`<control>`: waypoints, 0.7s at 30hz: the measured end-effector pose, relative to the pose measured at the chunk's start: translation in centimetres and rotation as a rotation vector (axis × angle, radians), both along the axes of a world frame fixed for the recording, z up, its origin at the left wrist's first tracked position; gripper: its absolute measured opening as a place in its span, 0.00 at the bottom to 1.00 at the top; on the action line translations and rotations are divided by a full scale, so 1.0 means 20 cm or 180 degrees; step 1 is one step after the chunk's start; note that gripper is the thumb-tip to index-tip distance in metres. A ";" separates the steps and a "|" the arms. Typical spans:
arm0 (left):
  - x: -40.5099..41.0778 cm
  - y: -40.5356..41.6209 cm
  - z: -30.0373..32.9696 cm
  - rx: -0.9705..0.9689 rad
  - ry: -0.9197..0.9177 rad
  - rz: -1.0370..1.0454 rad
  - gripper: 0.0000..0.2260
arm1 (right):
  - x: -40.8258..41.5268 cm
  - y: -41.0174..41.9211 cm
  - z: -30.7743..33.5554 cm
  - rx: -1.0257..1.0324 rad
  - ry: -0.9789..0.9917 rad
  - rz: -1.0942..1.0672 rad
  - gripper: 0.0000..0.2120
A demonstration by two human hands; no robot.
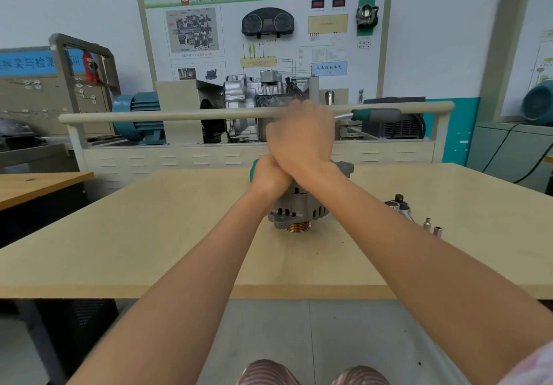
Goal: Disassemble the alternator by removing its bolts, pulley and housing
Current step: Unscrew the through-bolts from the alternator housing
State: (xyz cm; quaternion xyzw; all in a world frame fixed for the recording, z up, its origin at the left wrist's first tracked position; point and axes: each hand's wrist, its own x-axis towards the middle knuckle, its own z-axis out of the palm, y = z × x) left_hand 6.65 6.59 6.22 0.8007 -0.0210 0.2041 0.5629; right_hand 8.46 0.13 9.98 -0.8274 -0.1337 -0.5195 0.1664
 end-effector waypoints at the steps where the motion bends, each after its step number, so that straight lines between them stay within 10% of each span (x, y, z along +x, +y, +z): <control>1: 0.00 0.00 0.00 -0.0032 -0.0036 -0.0006 0.10 | 0.00 -0.02 -0.01 -0.0016 0.0037 0.0073 0.18; 12: -0.01 0.00 -0.02 -0.0212 -0.0322 -0.0415 0.05 | 0.02 -0.06 0.04 0.0595 0.0353 0.0554 0.09; 21: -0.03 0.02 0.01 -0.0030 -0.0080 -0.0660 0.07 | 0.11 -0.06 0.10 0.2326 0.1545 0.2676 0.29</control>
